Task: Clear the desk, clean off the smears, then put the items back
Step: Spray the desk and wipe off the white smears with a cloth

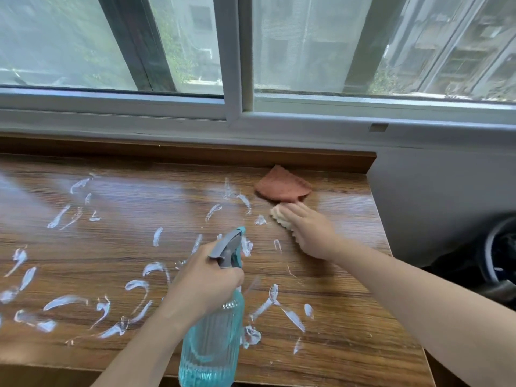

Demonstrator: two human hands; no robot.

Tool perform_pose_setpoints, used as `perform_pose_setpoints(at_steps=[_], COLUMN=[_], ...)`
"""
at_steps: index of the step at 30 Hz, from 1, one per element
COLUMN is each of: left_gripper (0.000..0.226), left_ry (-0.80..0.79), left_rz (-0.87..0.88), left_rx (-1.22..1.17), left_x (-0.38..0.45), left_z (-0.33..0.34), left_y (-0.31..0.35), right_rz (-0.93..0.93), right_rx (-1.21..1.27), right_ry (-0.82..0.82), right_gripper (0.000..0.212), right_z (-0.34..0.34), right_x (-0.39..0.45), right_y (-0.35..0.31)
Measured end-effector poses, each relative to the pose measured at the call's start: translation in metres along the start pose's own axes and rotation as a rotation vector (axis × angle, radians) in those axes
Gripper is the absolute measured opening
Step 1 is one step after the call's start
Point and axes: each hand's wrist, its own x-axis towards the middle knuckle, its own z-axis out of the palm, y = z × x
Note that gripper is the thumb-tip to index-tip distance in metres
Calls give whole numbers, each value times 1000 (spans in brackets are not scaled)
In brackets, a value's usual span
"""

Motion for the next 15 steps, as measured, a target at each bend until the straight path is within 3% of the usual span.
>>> perform_pose_setpoints(at_steps=[3, 6, 10, 13, 15], left_gripper=[14, 13, 19, 21, 22], left_ry=[26, 24, 23, 12, 3], left_rz=[50, 54, 67, 87, 98], left_rx=[30, 22, -4, -12, -26], left_x=[-4, -5, -5, -5, -5], left_z=[-7, -11, -14, -15, -16], left_y=[-7, -8, -11, -14, -15], right_rz=[236, 309, 381, 350, 216], right_rx=[14, 20, 34, 69, 71], right_ry=[97, 160, 167, 176, 172], right_gripper=[54, 45, 49, 50, 55], right_z=[-1, 4, 8, 10, 10], right_x=[3, 10, 4, -21, -47], right_y=[13, -2, -9, -29, -41])
